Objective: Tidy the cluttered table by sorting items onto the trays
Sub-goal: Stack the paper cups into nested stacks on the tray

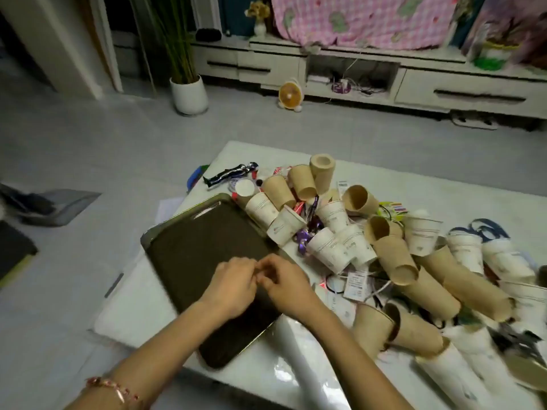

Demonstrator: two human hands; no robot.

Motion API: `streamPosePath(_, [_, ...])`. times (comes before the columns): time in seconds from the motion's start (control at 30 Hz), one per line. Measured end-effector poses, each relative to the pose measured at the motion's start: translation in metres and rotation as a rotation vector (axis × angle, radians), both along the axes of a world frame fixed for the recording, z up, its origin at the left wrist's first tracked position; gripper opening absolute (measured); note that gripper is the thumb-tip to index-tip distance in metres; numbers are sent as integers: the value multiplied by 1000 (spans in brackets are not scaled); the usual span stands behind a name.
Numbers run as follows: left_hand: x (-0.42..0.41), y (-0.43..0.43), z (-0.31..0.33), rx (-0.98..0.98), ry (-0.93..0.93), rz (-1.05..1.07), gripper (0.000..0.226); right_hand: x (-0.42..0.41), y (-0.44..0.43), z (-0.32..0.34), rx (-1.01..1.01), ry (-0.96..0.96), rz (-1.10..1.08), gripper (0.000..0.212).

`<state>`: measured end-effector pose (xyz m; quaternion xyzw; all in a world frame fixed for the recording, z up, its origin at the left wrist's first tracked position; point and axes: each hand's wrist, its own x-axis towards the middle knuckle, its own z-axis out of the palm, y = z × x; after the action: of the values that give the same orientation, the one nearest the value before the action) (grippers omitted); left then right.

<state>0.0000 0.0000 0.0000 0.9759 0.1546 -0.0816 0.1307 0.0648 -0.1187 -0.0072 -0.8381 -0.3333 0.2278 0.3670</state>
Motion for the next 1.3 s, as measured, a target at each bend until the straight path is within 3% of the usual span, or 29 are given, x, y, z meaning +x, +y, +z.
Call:
streamPosePath(0.07, [-20, 11, -40, 14, 123, 10, 42, -20, 18, -41, -13, -8, 0, 24])
streamPosePath(0.17, [-44, 24, -94, 60, 181, 7, 55, -32, 30, -101, -103, -280, 103, 41])
streamPosePath(0.27, [-62, 24, -126, 93, 81, 17, 59, -30, 32, -125, -97, -522, 126, 40])
streamPosePath(0.5, [-73, 3, -136, 11, -100, 107, 53, -48, 15, -137, 44, -698, 11, 33])
streamPosePath(0.9, [-93, -23, -142, 231, -97, 33, 55, -65, -8, -140, 174, -599, -3, 28])
streamPosePath(1.2, [-110, -47, -135, 191, -21, 5, 56, -80, -27, -138, 214, -594, -91, 35])
streamPosePath(1.3, [-125, -51, -122, 31, 34, -32, 62, -83, -35, -137, 223, -529, -114, 38])
